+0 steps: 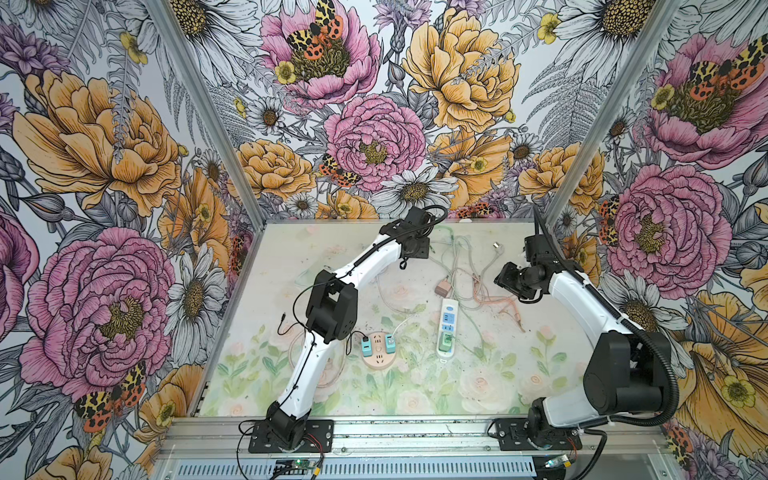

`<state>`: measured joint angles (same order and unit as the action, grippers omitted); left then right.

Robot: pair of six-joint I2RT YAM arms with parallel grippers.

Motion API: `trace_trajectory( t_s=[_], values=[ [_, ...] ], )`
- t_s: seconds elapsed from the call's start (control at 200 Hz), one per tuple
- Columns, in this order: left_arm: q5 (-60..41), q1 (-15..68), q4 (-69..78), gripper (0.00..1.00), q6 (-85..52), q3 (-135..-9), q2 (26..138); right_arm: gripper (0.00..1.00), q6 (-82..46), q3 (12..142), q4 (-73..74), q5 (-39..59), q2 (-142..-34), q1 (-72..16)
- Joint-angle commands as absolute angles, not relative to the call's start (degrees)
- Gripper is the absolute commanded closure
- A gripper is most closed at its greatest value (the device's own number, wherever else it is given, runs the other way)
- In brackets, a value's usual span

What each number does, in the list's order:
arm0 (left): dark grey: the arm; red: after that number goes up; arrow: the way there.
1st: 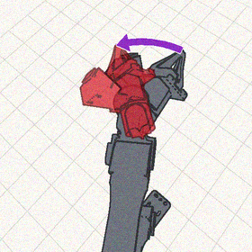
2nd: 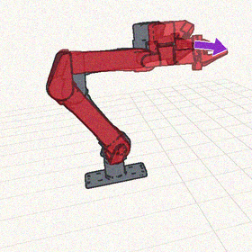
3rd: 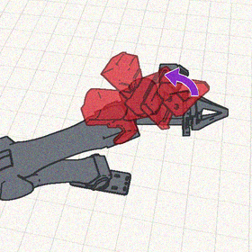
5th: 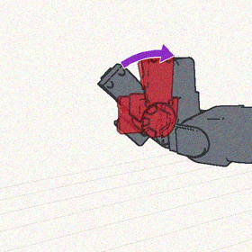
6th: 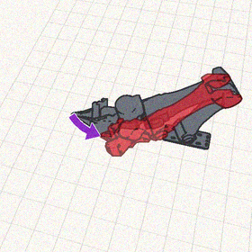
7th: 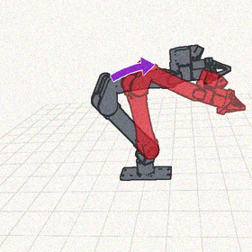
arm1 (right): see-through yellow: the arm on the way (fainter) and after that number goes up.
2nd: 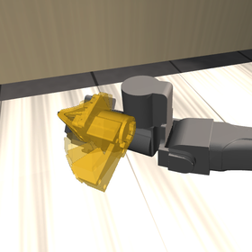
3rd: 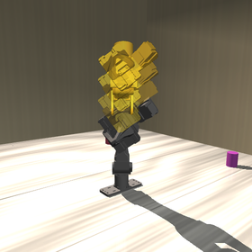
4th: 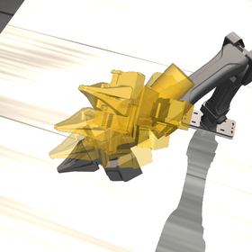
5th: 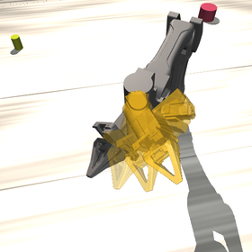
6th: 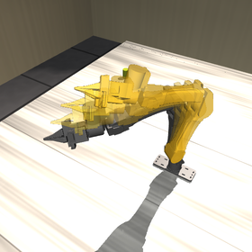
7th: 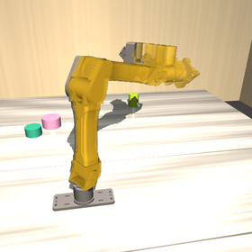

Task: Insert the plug
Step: 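Move left gripper over the cable pile while right gripper moves above pink charger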

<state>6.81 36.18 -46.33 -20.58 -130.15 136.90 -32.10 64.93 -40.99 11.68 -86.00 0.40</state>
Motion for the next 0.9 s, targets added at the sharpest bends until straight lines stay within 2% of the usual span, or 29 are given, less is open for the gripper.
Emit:
trace_trajectory(
  t_s=[0.0, 0.215, 0.896],
  values=[
    [2.8, 36.5, -44.3, 0.34, -20.8, -132.7, 141.8, 0.51, -32.7, 65.7, -39.7, 11.2, -86.3, -0.2],
    [-1.3, 36.6, -33.1, 0.34, -23.5, -132.0, 145.0, 0.51, -33.0, 65.0, -39.3, 10.8, -86.2, -0.6],
    [-5.6, 38.3, -30.0, 0.36, -25.1, -137.1, 152.5, 0.52, -33.0, 63.4, -38.3, 11.5, -86.5, -1.1]
  ],
)
